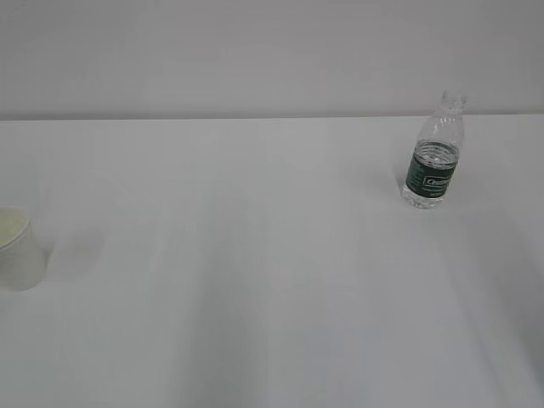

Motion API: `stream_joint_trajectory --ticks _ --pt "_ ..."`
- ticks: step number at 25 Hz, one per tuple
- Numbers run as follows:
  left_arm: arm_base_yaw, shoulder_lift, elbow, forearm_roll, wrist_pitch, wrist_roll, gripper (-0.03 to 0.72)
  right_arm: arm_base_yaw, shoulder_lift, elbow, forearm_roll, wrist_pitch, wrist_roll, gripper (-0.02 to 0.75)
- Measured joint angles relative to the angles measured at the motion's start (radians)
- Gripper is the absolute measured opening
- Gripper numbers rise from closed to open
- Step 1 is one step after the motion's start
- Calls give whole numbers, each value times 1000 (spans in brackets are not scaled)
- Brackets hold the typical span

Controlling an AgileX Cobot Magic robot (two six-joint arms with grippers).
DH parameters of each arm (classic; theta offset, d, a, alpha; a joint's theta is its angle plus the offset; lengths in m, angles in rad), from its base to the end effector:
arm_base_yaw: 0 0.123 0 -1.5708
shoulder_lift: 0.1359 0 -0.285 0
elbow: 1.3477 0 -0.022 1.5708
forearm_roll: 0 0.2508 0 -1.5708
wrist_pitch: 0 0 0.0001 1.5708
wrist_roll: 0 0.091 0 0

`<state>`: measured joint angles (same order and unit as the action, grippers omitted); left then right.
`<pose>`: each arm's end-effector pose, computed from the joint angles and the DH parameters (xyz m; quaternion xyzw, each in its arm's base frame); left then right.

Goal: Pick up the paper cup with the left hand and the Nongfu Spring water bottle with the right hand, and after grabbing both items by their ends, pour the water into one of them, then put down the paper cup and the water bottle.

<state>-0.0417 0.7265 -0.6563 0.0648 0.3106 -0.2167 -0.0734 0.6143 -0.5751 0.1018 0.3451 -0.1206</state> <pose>0.1520 -0.0045 0.3393 -0.0513 0.8011 -0.0506 0.5942 0.1278 -0.0063 0.3247 0.0093 0.8034 -0.0154 0.5952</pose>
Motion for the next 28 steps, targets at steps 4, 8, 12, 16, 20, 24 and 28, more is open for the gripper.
stream_joint_trajectory --ticks 4,8,12,16,20,24,28 --pt "0 2 30 13 -58 -2 412 0 45 0 0 -45 0 552" --pt "0 2 65 15 -105 -2 412 0 81 0 8 -91 -1 552" --pt "0 2 119 15 -178 -2 411 0 111 0 32 -145 -1 552" --pt "0 2 173 15 -290 -2 410 0 149 14 53 -219 -1 552" --pt "0 2 219 11 -344 -2 405 0 185 22 62 -237 -1 552" --pt "0 2 263 7 -385 -2 403 28 205 34 64 -280 -1 552" --pt "0 9 325 -5 -466 -2 399 136 267 72 66 -359 -1 552"
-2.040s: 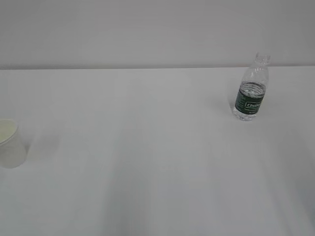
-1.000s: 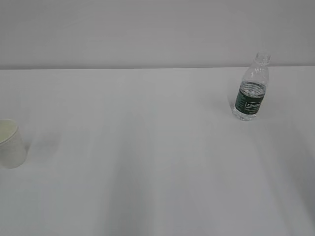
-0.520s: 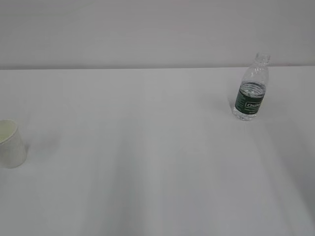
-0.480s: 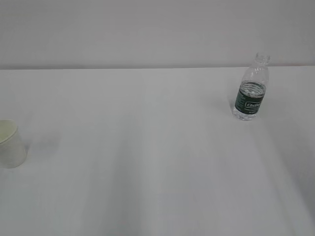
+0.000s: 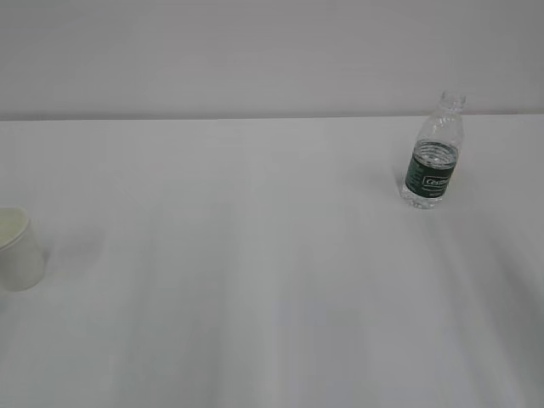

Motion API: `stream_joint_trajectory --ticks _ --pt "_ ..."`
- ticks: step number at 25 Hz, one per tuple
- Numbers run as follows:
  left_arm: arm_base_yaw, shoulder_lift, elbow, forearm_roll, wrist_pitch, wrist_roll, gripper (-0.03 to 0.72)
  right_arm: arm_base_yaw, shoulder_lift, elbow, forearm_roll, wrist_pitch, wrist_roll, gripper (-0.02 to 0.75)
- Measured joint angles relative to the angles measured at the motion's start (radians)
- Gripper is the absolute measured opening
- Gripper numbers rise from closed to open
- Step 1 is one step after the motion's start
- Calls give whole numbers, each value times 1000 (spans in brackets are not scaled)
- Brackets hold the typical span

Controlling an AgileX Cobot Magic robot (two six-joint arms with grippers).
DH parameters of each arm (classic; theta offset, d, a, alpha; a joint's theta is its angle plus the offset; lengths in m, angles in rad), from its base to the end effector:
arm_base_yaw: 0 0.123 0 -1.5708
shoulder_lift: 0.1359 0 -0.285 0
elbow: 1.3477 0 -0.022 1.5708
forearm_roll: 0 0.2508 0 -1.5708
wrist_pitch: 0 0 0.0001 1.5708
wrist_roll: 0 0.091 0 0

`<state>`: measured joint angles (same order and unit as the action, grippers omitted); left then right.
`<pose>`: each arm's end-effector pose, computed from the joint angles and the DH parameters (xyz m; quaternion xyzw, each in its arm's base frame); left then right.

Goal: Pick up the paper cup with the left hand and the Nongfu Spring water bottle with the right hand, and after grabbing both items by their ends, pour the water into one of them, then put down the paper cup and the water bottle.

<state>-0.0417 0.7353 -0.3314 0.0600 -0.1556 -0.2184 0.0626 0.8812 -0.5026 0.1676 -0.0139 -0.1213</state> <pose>0.1513 -0.0072 0.2691 -0.0417 0.7607 -0.0685 0.6442 0.1838 0.0113 0.2894 -0.0058 0.7981 0.0319 0.6016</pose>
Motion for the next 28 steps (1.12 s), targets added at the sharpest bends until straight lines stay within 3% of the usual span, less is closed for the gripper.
stream_joint_trajectory --ticks 5,13,21,28 --pt "0 2 35 -9 -16 0 398 82 106 16 -2 -123 2 552" --pt "0 30 63 0 -62 0 398 86 146 16 -10 -195 4 552" --pt "0 252 95 -60 -283 -1 398 86 146 84 -14 -250 44 552" --pt "0 381 95 24 -422 -5 398 86 146 170 -69 -315 80 552"
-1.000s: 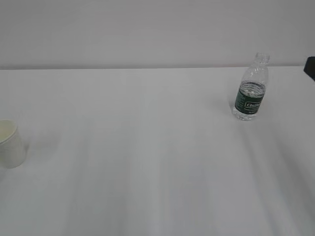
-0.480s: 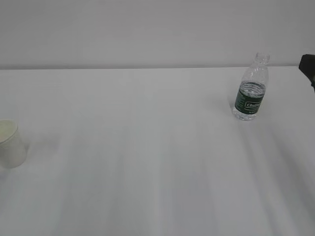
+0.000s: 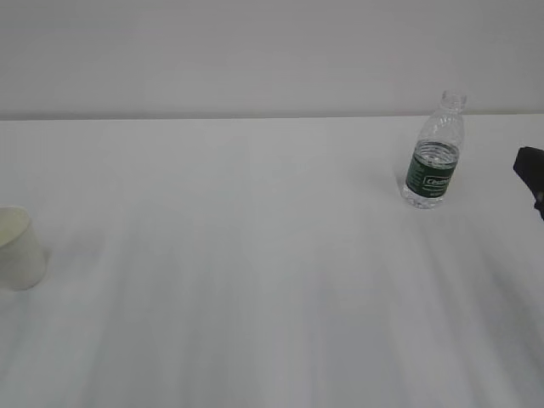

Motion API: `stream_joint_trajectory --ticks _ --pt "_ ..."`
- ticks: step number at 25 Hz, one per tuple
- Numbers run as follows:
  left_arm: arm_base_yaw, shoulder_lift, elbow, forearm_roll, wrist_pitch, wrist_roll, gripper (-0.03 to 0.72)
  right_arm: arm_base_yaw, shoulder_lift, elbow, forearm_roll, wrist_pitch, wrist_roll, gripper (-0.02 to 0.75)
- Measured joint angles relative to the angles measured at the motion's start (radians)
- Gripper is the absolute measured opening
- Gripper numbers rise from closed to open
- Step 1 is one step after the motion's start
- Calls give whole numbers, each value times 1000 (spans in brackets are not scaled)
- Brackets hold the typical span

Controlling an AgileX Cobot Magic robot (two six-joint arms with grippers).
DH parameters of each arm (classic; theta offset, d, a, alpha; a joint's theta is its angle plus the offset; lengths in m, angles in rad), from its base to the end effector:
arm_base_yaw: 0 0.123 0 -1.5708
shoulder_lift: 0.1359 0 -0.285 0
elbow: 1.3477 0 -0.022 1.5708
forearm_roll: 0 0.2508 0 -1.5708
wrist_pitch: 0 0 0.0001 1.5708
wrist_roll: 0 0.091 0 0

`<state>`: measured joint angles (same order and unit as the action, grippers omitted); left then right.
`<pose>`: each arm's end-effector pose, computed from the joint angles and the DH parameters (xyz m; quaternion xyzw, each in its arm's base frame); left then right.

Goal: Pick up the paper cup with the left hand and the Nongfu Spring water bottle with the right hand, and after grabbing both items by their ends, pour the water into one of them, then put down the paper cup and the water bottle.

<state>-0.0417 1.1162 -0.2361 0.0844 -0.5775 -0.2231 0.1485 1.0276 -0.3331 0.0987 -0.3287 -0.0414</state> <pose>0.1908 -0.0121 0.2107 -0.0287 0.7789 -0.0785 0.6215 0.1913 0.0257 0.2344 -0.0290 0.7983 0.0476 0.5997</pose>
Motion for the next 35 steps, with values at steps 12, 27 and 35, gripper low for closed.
stream_joint_trajectory --ticks 12,27,35 --pt "-2 38 135 101 -295 -12 398 0 155 40 -107 -177 68 552" --pt "-2 104 216 67 -404 8 398 0 339 40 -186 -488 132 552" --pt "-2 343 227 74 -555 13 398 0 462 74 -197 -689 132 552"
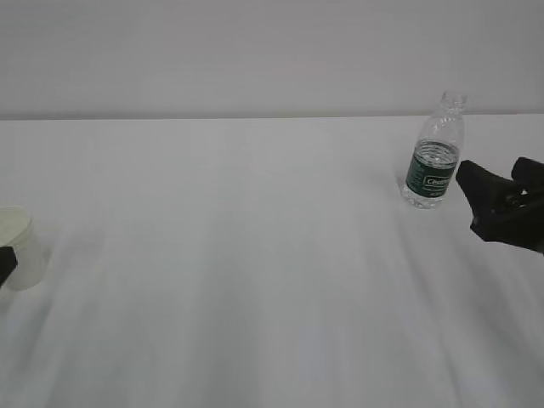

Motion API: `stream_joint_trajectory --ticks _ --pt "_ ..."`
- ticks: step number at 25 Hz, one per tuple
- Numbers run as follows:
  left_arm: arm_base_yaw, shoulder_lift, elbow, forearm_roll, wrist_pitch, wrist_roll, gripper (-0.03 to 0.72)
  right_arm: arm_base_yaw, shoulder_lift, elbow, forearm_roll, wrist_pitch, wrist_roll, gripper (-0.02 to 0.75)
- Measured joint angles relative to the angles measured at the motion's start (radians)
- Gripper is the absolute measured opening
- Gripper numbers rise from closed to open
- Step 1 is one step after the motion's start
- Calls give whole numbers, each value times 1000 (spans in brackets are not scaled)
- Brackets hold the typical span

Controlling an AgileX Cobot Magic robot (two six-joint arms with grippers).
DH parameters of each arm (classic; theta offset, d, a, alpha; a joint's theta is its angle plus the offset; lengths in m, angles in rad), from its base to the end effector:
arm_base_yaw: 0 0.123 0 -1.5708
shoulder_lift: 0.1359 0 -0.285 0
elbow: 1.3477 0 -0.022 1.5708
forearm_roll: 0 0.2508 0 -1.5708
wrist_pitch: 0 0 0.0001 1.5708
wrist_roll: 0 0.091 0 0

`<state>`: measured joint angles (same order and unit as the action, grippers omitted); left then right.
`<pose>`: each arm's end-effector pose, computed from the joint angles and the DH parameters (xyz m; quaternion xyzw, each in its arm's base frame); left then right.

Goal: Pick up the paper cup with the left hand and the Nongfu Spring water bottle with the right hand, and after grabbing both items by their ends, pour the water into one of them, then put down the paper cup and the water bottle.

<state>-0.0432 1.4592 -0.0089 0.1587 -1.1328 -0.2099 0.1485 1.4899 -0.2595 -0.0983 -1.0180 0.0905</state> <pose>0.1670 -0.0202 0.1460 0.0057 0.7844 -0.1132 0.6098 0.2260 0.0415 0.1769 -0.0687 0.7474 0.0930 0.6543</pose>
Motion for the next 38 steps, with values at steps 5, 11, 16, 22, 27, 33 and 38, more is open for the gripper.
stream_joint_trajectory --ticks 5,11,16,22,27,33,38 --pt "0 76 0 26 -4 8 398 0 113 36 19 -106 14 552" --pt "0 78 0 29 -6 24 398 0 205 38 60 -117 17 552" --pt "0 78 0 34 -9 24 398 0 246 38 84 -120 4 552" --pt "0 78 0 39 -9 24 398 0 256 36 123 -122 -7 552" --pt "0 78 0 42 -9 24 398 0 271 2 134 -124 -19 552" --pt "0 78 0 36 -9 24 488 0 340 -29 130 -126 -22 585" --pt "0 78 0 24 -9 25 532 0 392 -74 130 -126 -26 615"
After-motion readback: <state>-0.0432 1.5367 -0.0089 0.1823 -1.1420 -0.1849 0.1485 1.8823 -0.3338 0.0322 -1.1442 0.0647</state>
